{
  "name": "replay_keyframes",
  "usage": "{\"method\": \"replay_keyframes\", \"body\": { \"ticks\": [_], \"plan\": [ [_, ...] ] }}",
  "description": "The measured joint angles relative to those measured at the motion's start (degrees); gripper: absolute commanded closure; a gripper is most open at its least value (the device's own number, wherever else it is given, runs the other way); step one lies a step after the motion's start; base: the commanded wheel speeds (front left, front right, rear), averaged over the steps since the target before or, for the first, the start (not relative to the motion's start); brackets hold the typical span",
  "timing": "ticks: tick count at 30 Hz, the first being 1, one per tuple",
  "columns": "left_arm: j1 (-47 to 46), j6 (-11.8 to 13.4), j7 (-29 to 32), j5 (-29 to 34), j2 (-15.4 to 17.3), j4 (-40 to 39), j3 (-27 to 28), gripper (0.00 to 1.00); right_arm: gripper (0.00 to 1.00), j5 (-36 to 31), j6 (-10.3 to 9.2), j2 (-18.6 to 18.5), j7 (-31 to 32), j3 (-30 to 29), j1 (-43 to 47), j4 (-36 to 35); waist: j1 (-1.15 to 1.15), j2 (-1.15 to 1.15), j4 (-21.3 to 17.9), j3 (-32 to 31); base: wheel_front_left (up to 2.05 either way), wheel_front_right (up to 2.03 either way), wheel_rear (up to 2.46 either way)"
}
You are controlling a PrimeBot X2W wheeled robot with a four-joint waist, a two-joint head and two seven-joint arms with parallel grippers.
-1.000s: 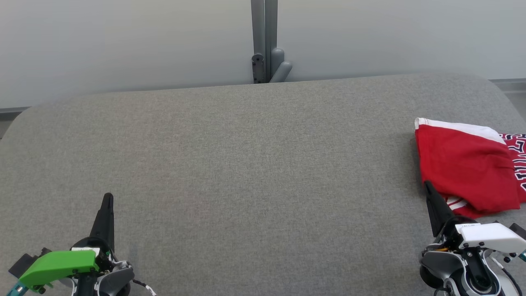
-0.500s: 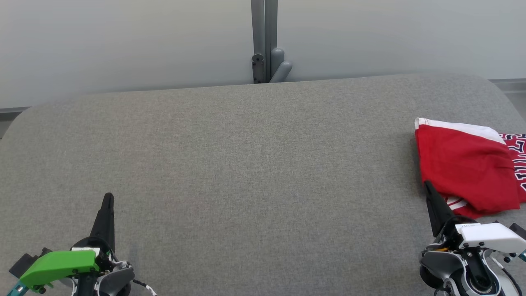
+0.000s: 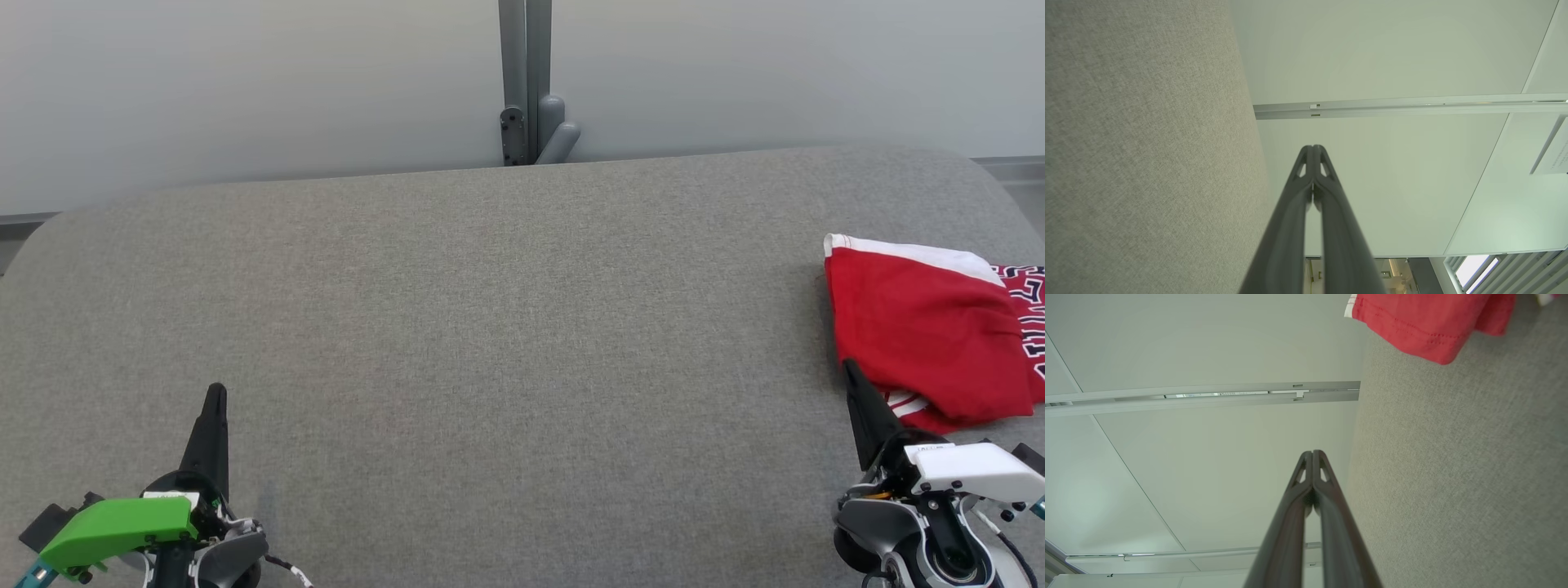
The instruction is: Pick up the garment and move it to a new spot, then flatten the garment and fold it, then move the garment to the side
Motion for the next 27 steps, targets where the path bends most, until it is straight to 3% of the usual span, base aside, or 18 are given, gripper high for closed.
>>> {"method": "replay_keyframes", "body": {
  "ticks": [27],
  "plan": [
    [-0.01, 0.0, 0.13, 0.23, -0.26, 0.0, 0.24, 1.0, 1.0, 0.0, 0.0, 0.0, 0.0, 0.01, -0.01, 0.0, 0.0, 0.0, 0.0, 0.0, 0.0, 0.0, 0.0]
  ]
}}
